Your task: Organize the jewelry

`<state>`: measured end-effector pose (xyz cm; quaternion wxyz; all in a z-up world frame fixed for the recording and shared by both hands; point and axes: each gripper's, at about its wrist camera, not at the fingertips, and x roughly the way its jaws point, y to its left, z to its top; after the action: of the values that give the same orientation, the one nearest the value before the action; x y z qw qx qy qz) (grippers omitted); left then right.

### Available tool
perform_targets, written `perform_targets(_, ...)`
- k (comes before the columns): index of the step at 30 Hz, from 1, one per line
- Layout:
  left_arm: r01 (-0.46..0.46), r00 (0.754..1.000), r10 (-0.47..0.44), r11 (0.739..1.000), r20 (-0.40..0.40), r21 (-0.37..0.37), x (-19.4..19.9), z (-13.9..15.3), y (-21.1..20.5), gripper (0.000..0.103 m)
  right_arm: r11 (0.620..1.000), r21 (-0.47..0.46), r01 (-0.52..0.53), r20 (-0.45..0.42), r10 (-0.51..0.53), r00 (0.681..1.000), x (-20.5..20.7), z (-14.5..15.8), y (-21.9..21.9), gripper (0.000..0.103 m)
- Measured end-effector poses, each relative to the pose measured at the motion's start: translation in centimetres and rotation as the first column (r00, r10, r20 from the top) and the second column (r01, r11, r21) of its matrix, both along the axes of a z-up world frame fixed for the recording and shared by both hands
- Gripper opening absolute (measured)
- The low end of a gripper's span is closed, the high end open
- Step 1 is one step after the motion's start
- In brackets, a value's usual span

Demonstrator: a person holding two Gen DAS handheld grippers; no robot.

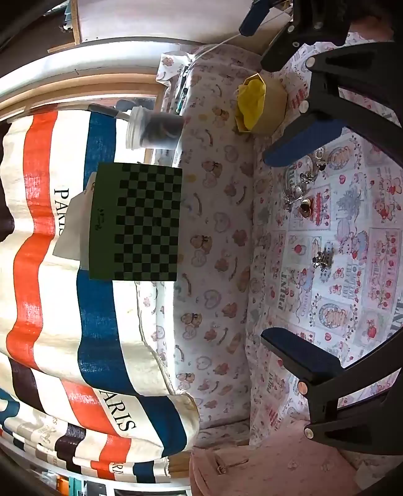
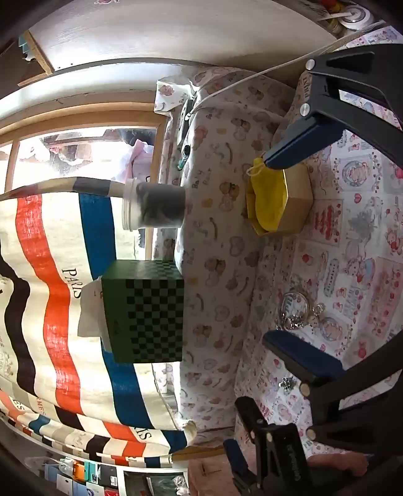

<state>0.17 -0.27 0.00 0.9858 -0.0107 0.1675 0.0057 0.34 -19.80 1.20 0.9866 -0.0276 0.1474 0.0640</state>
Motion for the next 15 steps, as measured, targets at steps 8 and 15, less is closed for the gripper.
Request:
perform_targets(8,0.021,1.0,-0.02,0.999,0.014,-0.042,-0.3,0.1,1.0,0.103,1.0,0.029,0.01,-0.009,-0.01,1.0,0.0,-0.1,-0.2,0.103)
perform_targets(15,-0.012,1.0,0.012,0.999,0.017,-0.032,-0.3,0.3,1.6,0.103,0.999,0.03,0.013,-0.012,-0.012,1.0,-0.1,0.0,-0.2,0.103)
